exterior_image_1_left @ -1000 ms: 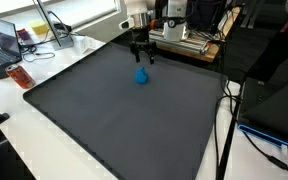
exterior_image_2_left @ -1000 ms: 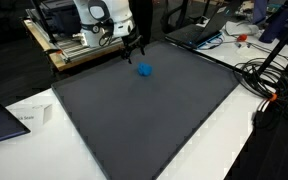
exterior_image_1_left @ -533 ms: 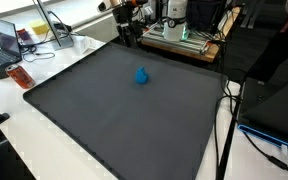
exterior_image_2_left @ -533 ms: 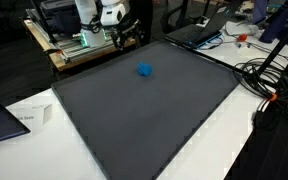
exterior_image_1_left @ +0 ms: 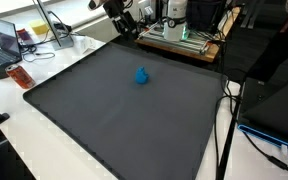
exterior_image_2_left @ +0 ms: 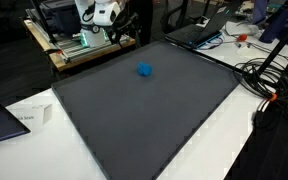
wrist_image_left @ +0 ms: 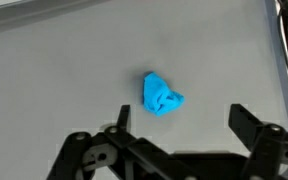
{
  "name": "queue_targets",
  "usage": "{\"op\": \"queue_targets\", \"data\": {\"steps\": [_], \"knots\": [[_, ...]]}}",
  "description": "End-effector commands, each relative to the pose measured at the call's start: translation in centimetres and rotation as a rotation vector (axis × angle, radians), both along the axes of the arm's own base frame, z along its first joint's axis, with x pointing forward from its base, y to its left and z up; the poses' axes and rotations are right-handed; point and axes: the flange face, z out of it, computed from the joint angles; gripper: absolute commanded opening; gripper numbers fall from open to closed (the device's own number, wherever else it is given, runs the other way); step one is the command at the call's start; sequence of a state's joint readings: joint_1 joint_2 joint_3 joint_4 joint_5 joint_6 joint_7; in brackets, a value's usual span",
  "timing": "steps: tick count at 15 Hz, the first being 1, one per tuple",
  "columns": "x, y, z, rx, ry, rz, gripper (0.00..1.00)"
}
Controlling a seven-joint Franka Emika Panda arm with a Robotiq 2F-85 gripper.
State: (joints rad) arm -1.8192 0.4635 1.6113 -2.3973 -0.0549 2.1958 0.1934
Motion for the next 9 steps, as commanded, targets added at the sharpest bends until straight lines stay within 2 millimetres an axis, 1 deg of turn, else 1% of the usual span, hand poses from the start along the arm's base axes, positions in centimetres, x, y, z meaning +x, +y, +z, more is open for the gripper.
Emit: {"op": "queue_targets", "data": {"steps": [1,6,9], "knots": [[0.7,-0.3,-1.0,-0.027,0.031,0.003,1.0],[0.9,-1.1,-3.2,-0.029,0.063,-0.006,1.0],[1.2,-2.1,-4.9,-0.007,0.079,-0.031,1.0]]}}
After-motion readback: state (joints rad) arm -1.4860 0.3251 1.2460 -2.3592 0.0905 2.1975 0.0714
